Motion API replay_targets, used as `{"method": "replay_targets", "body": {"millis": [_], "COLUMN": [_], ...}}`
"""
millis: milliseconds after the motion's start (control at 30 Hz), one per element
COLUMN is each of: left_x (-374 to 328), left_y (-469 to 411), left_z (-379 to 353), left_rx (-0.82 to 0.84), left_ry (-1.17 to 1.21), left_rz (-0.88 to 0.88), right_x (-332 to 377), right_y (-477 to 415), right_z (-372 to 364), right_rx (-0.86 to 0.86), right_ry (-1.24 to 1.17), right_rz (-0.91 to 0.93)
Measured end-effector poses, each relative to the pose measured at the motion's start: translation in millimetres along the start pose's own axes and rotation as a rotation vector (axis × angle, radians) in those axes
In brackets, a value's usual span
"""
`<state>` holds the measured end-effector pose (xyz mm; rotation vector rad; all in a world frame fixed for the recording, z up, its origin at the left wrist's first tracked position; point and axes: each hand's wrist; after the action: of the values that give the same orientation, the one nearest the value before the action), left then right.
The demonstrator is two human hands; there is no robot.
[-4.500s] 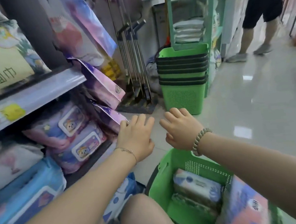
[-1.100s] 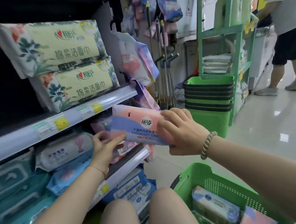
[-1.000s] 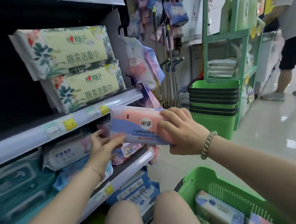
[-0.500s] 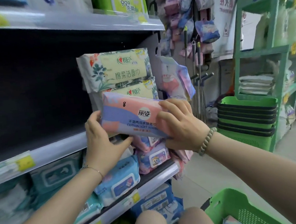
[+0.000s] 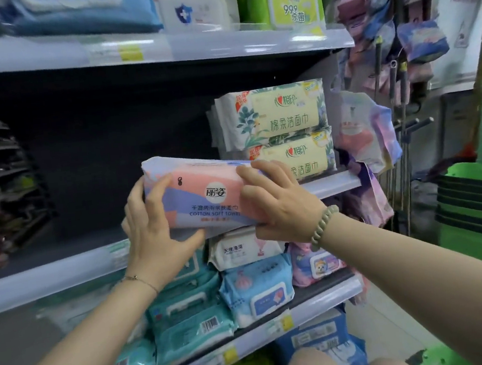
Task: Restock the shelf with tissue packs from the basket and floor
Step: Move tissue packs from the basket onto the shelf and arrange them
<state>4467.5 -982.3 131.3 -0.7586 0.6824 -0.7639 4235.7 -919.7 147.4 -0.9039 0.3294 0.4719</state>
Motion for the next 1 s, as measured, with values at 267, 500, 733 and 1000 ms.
{"method": "replay_targets", "body": {"millis": [267,500,733,1000], "left_x": [35,49,44,40], "left_y": [-3,-13,-25,-35], "left_z": [30,30,23,11], "left_rx": [-0.033,0.021,0.074,0.068], "left_ry": [0.027,0.142,0.087,0.050], "left_rz": [0.108,0.209,0.298,0.366], "right_x": [22,26,32,32], "right_y": [-55,-74,-77,-71], "right_z": [-13,-11,-15,-21], "right_rx": [0.023,0.205,0.297,0.441], "right_ry": [0.036,-0.045,-0.191,-0.267], "right_rz": [0.001,-0.095,-0.207,-0.345]}}
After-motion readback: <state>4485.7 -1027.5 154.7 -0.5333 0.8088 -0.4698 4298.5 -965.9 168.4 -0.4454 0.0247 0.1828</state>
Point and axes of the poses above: each hand's wrist, its own y-axis away from the middle knuckle, its own z-axis out of the back of the hand, x = y × z, and after that the axes turned 10 degrees about x, right-handed
